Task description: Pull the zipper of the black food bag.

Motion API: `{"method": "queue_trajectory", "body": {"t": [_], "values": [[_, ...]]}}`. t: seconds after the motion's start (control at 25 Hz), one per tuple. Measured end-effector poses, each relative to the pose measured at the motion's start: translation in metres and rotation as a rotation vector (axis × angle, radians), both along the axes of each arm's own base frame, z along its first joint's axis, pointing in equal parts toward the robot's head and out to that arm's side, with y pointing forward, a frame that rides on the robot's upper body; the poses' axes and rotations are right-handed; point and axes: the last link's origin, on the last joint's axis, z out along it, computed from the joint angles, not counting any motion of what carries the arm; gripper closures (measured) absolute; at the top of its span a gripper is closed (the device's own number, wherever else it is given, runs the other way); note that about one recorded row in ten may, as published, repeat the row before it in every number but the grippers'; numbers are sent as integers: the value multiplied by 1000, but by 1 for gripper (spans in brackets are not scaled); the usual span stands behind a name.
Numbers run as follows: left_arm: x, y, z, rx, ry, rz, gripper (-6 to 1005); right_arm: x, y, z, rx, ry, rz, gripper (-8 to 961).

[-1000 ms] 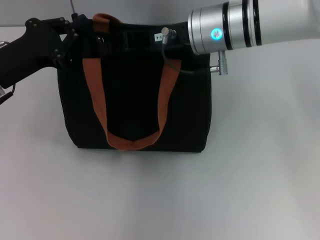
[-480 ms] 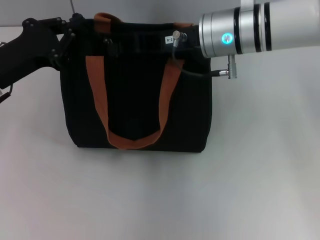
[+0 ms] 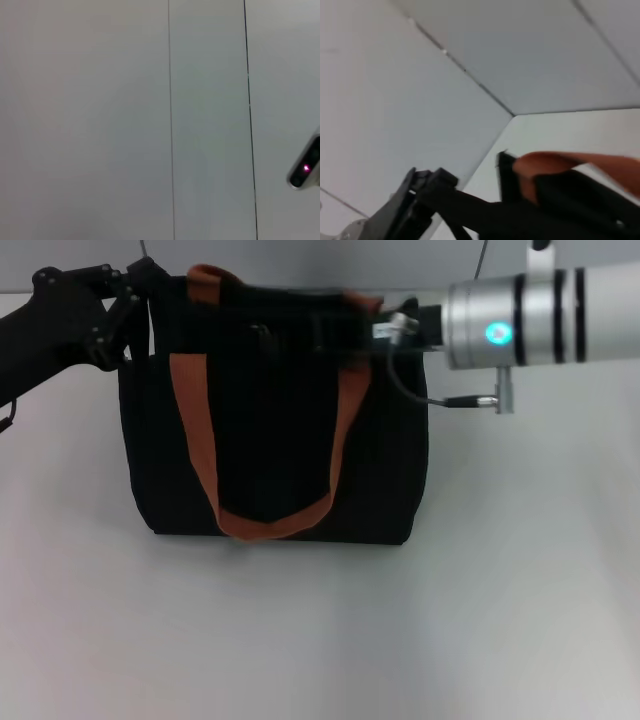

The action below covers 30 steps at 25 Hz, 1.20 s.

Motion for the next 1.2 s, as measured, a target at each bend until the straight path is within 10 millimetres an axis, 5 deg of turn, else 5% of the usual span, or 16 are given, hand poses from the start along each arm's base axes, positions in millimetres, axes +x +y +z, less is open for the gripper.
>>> {"method": "queue_trajectory", "body": {"t": [0.72, 1.2], "values": [[-3, 3, 10, 21, 0, 12, 960, 52, -24, 42, 77, -27, -104, 954], [-2, 4, 10, 21, -3, 10, 960, 59, -28, 51, 79, -1, -116, 946]]}}
